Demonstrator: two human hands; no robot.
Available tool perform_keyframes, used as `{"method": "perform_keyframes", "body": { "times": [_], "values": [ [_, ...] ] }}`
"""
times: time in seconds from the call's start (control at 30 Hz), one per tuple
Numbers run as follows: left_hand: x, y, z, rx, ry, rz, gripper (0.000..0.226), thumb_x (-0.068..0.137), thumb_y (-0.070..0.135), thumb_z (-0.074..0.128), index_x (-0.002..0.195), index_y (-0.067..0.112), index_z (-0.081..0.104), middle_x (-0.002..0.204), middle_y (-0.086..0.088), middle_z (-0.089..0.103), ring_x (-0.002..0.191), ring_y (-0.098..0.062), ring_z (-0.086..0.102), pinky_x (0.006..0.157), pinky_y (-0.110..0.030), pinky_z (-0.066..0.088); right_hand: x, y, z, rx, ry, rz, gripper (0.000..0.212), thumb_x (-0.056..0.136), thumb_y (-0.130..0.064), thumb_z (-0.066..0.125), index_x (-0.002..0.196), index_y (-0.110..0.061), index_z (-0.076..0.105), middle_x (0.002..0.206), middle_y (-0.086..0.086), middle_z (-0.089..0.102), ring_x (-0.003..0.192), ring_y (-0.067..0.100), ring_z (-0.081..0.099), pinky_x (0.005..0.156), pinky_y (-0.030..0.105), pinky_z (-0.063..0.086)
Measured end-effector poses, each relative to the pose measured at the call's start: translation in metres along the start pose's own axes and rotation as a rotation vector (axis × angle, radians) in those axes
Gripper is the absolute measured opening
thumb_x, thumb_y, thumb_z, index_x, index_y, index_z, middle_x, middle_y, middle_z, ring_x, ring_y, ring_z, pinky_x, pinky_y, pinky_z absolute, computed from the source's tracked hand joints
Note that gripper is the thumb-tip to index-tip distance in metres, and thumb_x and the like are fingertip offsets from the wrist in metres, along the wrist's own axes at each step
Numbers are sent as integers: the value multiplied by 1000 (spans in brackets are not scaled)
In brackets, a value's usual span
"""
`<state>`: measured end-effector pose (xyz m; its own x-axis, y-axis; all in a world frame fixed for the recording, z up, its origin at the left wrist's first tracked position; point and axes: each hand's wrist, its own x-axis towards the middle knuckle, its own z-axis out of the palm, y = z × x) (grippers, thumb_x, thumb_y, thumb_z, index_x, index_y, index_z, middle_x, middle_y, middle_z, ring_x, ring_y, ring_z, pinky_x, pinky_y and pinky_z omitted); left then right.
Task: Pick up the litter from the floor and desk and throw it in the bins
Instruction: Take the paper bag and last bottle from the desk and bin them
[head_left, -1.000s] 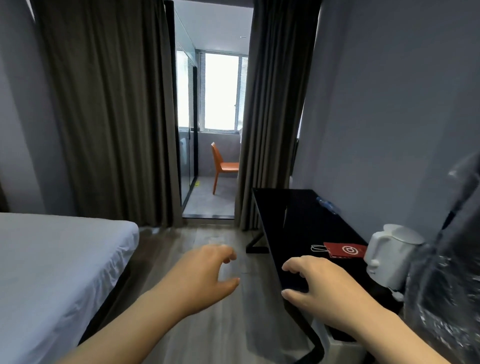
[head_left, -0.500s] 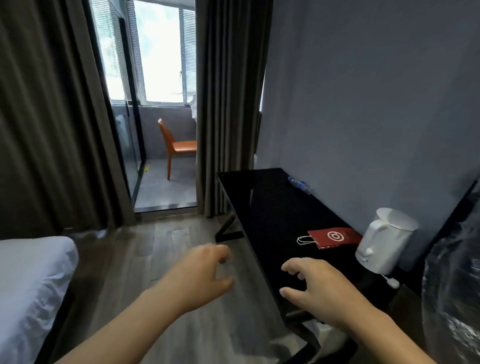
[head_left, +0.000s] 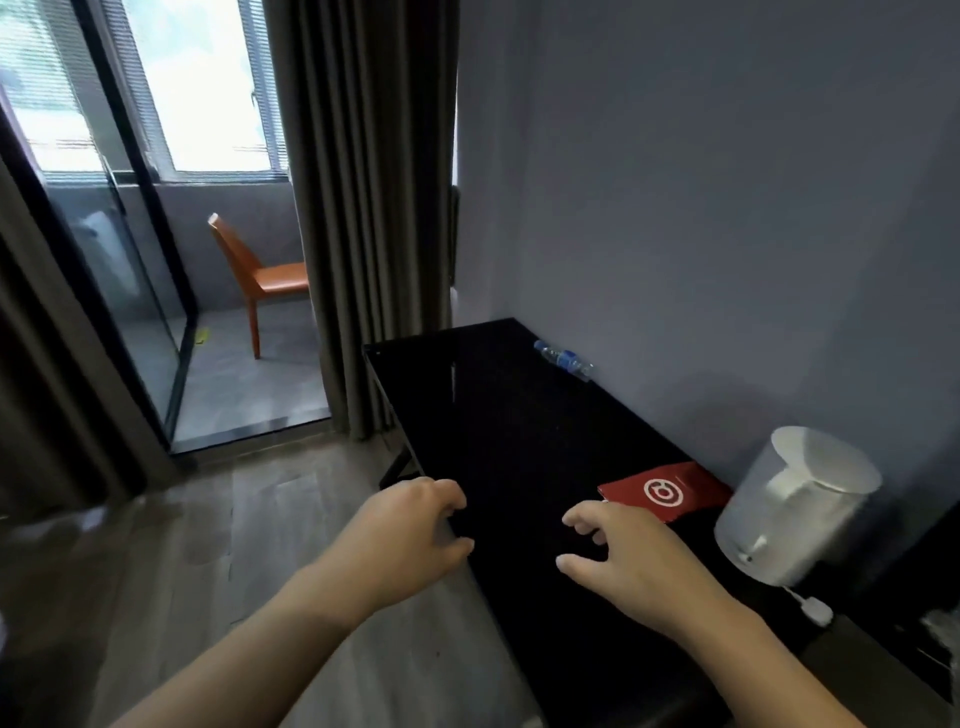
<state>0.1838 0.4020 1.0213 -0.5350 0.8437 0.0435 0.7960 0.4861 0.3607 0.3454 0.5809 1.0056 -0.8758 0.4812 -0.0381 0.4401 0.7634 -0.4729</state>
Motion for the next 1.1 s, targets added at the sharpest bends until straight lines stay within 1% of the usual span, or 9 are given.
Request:
{"method": "perform_keyframes", "body": {
  "times": [0.13,0.2,0.4,0.53,0.63,0.77,0.83,0.97,1.1],
  "values": [
    [58,-26,7,-16,-41,57,39,84,48,61,120,34,56,107,20,55,94,2,53,75,-8,37,46,12,6,12,19,84,46,82,-49,64,125,-36,54,119,-18,58,108,-1,53,88,19,46],
    [91,-39,9,-26,-65,97,40,84,49,61,120,34,55,105,20,53,94,1,53,76,-9,39,70,17,12,24,33,136,45,81,-49,64,124,-37,54,118,-18,57,106,-2,53,86,19,45],
    [183,-74,8,-23,-157,237,41,85,47,61,122,32,53,115,16,56,102,-3,56,87,-20,49,125,21,28,81,130,326,44,81,-48,65,122,-36,56,114,-19,58,103,-2,54,81,16,44],
    [237,-87,8,-20,-238,339,41,86,49,60,123,33,52,115,16,56,100,-1,56,86,-20,50,147,25,31,129,187,464,43,81,-45,68,122,-35,57,113,-18,58,104,0,55,87,19,45],
    [268,-87,17,-25,-309,403,43,86,49,60,124,33,52,117,15,56,101,-1,57,85,-19,51,154,34,35,168,219,550,40,81,-42,71,118,-34,60,108,-18,57,105,2,56,83,16,43],
    [302,-77,35,-22,-412,453,44,86,48,61,125,32,52,118,14,57,102,-2,57,88,-23,52,161,53,38,181,229,665,43,81,-40,71,121,-31,59,114,-13,58,107,3,55,85,17,42],
    [320,-69,44,-12,-478,471,44,86,47,61,126,31,52,118,13,57,102,-3,57,89,-25,53,168,66,37,186,246,706,40,81,-39,71,118,-31,60,113,-12,60,104,3,55,83,17,42],
    [360,-51,65,10,-558,487,44,87,43,62,127,30,51,120,10,56,105,-4,56,92,-26,52,183,103,42,231,274,775,39,81,-38,70,118,-32,60,104,-16,55,93,1,51,73,15,38],
    [400,-37,87,44,-615,496,43,88,41,62,128,28,51,120,9,55,105,-4,55,93,-26,51,204,144,48,302,300,854,41,83,-38,69,121,-30,57,115,-5,57,92,5,50,73,18,40]
  ]
}}
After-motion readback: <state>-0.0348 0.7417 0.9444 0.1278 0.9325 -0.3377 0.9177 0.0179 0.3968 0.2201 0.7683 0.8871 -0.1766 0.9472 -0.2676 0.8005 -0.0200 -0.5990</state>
